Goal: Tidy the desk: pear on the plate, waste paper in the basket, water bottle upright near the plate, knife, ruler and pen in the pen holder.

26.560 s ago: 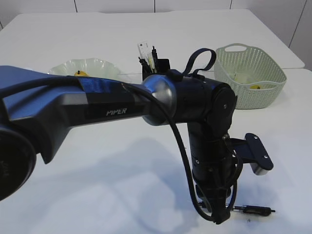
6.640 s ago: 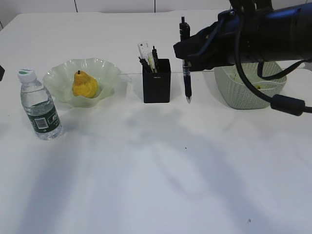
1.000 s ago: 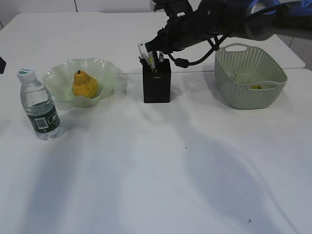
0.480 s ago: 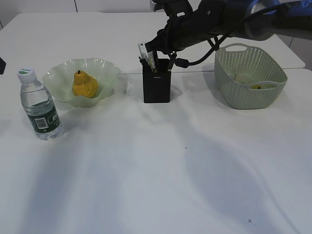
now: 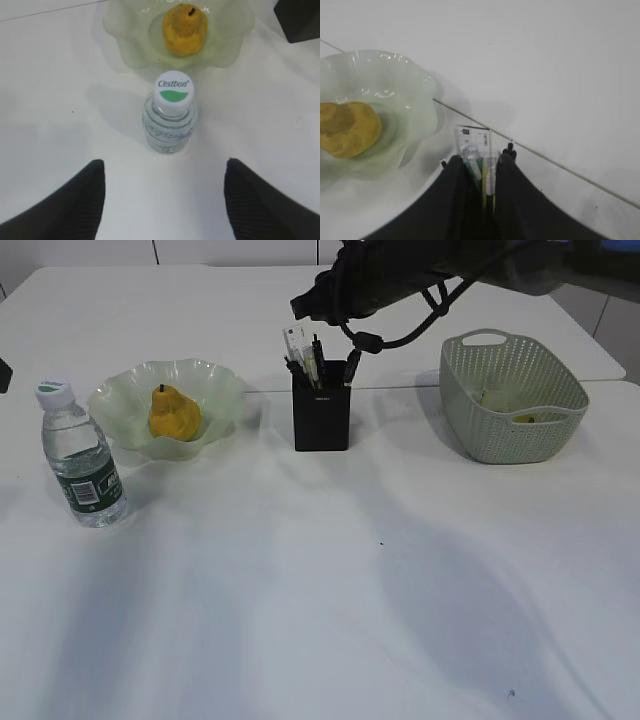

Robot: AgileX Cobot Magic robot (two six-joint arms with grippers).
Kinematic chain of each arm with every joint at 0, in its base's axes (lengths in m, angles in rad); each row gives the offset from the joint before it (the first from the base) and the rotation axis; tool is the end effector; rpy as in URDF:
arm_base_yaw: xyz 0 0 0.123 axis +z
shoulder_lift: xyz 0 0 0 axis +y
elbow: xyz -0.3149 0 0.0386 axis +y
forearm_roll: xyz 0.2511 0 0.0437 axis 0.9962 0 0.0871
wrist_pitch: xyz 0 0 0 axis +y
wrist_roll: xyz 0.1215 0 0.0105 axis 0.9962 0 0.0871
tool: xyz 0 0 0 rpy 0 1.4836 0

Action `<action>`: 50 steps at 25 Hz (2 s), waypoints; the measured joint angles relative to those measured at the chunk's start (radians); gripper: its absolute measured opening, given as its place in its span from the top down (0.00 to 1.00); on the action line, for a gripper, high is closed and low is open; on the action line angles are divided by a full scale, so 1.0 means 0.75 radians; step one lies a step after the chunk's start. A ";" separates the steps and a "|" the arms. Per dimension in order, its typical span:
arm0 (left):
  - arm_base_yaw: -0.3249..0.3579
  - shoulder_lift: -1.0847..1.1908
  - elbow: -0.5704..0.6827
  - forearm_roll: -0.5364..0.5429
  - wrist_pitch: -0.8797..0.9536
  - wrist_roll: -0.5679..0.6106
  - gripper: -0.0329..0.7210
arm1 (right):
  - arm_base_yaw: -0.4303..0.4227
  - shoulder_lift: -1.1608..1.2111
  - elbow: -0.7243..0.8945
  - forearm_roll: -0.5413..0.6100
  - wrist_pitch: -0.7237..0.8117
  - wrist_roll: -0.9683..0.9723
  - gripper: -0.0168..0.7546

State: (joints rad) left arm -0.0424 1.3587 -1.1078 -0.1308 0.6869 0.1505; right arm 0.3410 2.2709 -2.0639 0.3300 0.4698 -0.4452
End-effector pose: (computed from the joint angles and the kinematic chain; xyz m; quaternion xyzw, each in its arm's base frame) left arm 0.3053 -0.0231 0.3279 0.0574 0.9327 -0.0375 0.3542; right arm 0.5489 0.2138 0.2652 -0.2463 0.8398 0.1102 0.4711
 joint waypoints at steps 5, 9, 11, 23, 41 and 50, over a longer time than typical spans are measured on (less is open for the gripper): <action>0.000 0.000 0.000 0.000 0.000 0.000 0.26 | 0.000 0.000 -0.060 -0.029 0.243 0.005 0.71; 0.000 0.000 0.000 0.000 0.000 0.000 0.26 | 0.000 0.000 -0.131 -0.090 0.441 0.011 0.71; 0.000 0.000 0.000 0.000 0.000 0.000 0.26 | 0.000 0.000 -0.195 -0.145 0.532 0.047 0.71; 0.000 0.000 0.000 0.000 0.020 0.000 0.26 | 0.000 -0.017 -0.484 -0.523 1.033 0.436 0.71; 0.000 0.000 0.000 0.025 0.074 0.000 0.26 | 0.000 -0.106 -0.484 -0.526 1.046 0.556 0.71; 0.000 -0.003 0.000 0.093 0.110 -0.004 0.26 | 0.000 -0.222 -0.482 -0.478 1.052 0.567 0.71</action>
State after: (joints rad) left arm -0.0424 1.3566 -1.1078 -0.0608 0.7694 0.1477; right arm 0.3410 2.1042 -2.4255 -0.0285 1.2584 -0.0200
